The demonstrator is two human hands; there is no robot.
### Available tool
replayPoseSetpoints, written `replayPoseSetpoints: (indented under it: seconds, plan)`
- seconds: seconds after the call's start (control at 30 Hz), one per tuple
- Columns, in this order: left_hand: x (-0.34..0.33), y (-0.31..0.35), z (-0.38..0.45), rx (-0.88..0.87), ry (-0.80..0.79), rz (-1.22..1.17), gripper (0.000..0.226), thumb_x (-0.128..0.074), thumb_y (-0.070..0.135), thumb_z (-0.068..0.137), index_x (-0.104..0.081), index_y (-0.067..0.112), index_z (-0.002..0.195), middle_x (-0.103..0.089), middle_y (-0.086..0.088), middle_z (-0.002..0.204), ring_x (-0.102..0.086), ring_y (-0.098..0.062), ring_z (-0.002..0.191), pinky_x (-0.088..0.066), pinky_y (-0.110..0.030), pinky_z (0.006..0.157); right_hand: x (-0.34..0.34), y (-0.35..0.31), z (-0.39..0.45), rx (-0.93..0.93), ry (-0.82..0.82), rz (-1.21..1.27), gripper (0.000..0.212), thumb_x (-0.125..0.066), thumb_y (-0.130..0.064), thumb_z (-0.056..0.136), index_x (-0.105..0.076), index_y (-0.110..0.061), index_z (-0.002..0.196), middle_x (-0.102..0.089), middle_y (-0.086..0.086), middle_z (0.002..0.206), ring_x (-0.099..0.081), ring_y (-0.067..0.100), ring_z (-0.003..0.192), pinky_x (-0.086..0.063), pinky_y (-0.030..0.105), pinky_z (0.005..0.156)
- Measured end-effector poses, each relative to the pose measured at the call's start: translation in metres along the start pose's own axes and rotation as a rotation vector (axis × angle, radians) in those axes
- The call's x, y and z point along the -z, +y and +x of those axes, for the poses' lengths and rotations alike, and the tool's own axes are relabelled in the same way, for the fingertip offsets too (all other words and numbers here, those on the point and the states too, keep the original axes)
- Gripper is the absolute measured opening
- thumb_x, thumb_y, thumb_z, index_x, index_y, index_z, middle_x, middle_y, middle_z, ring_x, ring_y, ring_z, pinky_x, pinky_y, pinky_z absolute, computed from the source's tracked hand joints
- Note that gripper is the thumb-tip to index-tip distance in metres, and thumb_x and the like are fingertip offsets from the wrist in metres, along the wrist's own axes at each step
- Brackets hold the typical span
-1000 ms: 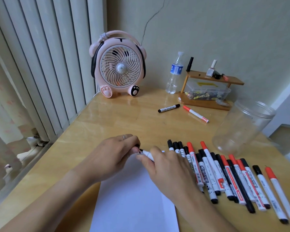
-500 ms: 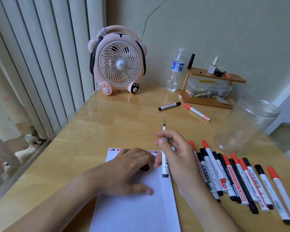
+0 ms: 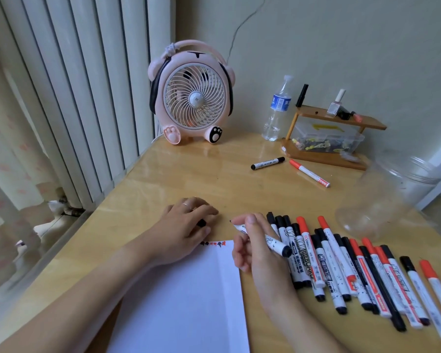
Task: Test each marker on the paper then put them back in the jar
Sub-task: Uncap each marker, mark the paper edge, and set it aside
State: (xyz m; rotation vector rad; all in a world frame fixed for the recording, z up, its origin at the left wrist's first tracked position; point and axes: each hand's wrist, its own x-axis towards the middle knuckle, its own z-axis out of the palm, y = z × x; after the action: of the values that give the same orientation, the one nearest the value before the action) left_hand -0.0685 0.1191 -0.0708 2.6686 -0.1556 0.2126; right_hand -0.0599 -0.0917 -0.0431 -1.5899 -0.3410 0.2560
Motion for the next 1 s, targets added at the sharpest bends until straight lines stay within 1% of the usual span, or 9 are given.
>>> replayPoseSetpoints:
  seconds: [0.1,0.17,0.2,0.3,0.37,0.53,0.63,0.8,1.0]
  plan:
    - [-0.004,0.002,0.000,0.017,-0.085,0.115,0.060,-0.021,0.054,0.098,-0.013,0.054,0.157,-0.016,0.005,0.166,-0.010,-0.008,0.152,-0.008,-0.025,0.109,-0.001,0.000,0.002,-0.033,0.041,0.023,0.023,-0.047,-0.025,0.108,-0.067,-0.030,0.096,-0.059,0.006,0.075,-0.053,0.020,0.057,-0.037,0.026,0.050]
    - [-0.002,0.006,0.000,-0.005,-0.104,0.084,0.060,-0.032,0.039,0.105,-0.006,0.061,0.155,-0.003,0.000,0.170,-0.006,-0.004,0.152,-0.007,-0.025,0.108,0.001,0.002,0.004,-0.042,0.055,-0.006,0.013,-0.055,-0.016,0.102,-0.063,-0.026,0.099,-0.064,0.007,0.077,-0.056,0.019,0.056,-0.041,0.027,0.050]
    - [0.000,0.008,-0.001,-0.015,-0.116,0.073,0.058,-0.032,0.042,0.105,-0.008,0.063,0.153,0.001,0.001,0.170,-0.004,-0.003,0.153,-0.007,-0.027,0.110,0.003,0.003,0.005,-0.042,0.052,-0.021,0.012,-0.058,-0.012,0.099,-0.063,-0.023,0.100,-0.066,0.008,0.078,-0.057,0.018,0.055,-0.043,0.026,0.050]
    - [-0.001,0.006,-0.003,-0.021,-0.215,0.104,0.064,-0.018,0.084,0.088,-0.013,0.068,0.150,0.012,0.010,0.171,0.020,-0.005,0.154,0.006,-0.038,0.123,0.006,0.006,0.007,-0.011,0.068,-0.075,0.010,-0.062,-0.006,0.096,-0.065,-0.016,0.095,-0.065,0.012,0.068,-0.056,0.015,0.049,-0.044,0.023,0.047]
    - [-0.002,0.005,-0.004,-0.044,-0.270,0.164,0.079,-0.022,0.094,0.078,-0.006,0.067,0.151,0.016,0.013,0.170,0.029,-0.006,0.151,0.013,-0.049,0.124,0.006,0.008,0.007,0.013,0.103,-0.113,0.008,-0.067,-0.013,0.096,-0.063,-0.016,0.090,-0.061,0.014,0.057,-0.054,0.019,0.044,-0.040,0.024,0.044]
    - [-0.002,0.004,-0.003,-0.052,-0.290,0.136,0.081,-0.030,0.093,0.078,-0.004,0.067,0.151,0.006,0.015,0.170,0.024,-0.005,0.153,0.015,-0.051,0.124,0.005,0.012,0.008,-0.061,0.148,-0.179,0.017,-0.069,-0.021,0.096,-0.053,-0.017,0.091,-0.063,0.008,0.051,-0.066,0.043,0.048,-0.047,0.034,0.043]
    - [-0.003,0.005,-0.003,-0.055,-0.270,0.096,0.083,-0.030,0.096,0.075,-0.010,0.067,0.151,0.000,0.013,0.170,0.021,-0.005,0.154,0.014,-0.051,0.124,0.003,0.010,0.008,-0.091,0.137,-0.184,0.018,-0.068,-0.018,0.097,-0.053,-0.011,0.090,-0.066,0.008,0.054,-0.069,0.040,0.051,-0.054,0.039,0.047]
    - [0.000,0.009,-0.004,-0.078,-0.214,-0.023,0.065,-0.055,0.079,0.085,-0.035,0.064,0.145,-0.015,0.014,0.169,0.010,-0.001,0.155,0.012,-0.057,0.122,0.002,0.010,0.010,-0.114,0.142,-0.195,0.018,-0.068,-0.017,0.097,-0.053,-0.009,0.091,-0.066,0.008,0.055,-0.069,0.037,0.050,-0.053,0.037,0.048]
    - [-0.001,0.007,-0.002,-0.082,-0.236,-0.014,0.068,-0.048,0.084,0.082,-0.034,0.064,0.145,-0.014,0.015,0.169,0.008,0.000,0.155,0.011,-0.061,0.121,0.002,0.010,0.011,-0.120,0.135,-0.212,0.017,-0.068,-0.016,0.097,-0.054,-0.009,0.092,-0.067,0.008,0.057,-0.068,0.036,0.049,-0.053,0.037,0.048]
